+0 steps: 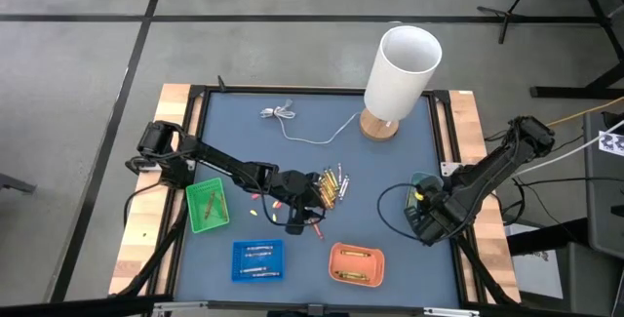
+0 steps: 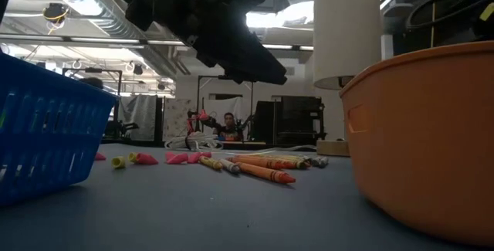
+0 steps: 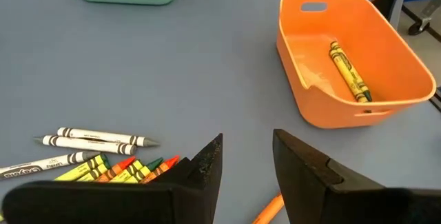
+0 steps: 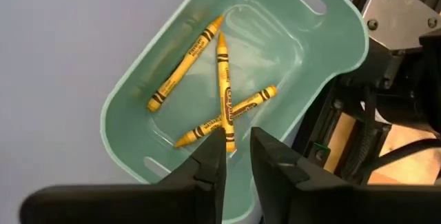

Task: Sort crayons
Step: Put the yellow crayon into the dark green bin, then put the orange crayon into the green bin

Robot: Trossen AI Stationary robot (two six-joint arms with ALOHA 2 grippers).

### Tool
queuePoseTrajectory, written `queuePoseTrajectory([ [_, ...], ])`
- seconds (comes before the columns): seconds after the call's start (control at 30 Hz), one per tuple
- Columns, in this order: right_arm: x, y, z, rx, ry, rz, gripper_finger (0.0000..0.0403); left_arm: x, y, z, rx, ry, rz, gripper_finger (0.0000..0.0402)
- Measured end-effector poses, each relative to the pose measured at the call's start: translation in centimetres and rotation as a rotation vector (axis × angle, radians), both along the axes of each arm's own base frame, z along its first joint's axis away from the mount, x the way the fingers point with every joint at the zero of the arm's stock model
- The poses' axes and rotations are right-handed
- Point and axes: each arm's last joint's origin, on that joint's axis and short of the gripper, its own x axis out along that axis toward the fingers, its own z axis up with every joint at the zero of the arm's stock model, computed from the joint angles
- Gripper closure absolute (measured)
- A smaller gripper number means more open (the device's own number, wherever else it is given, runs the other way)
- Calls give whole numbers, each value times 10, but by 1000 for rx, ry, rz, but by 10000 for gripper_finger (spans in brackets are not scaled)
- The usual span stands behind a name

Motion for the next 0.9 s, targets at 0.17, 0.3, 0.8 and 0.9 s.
queuePoseTrajectory([
  [0.17,0,0,0,-8,-8,3,335,-1,0,-2,23,15,-14,289],
  [0.3,0,0,0,-9,-8,3,335,-1,-1,-2,27,11,-39,289],
  [0.8,0,0,0,-8,-8,4,335,6,-46,17,79,-178,-193,289],
  [0.9,1,0,0,-3,-14,4,336,13,-52,14,100,-150,-212,289],
])
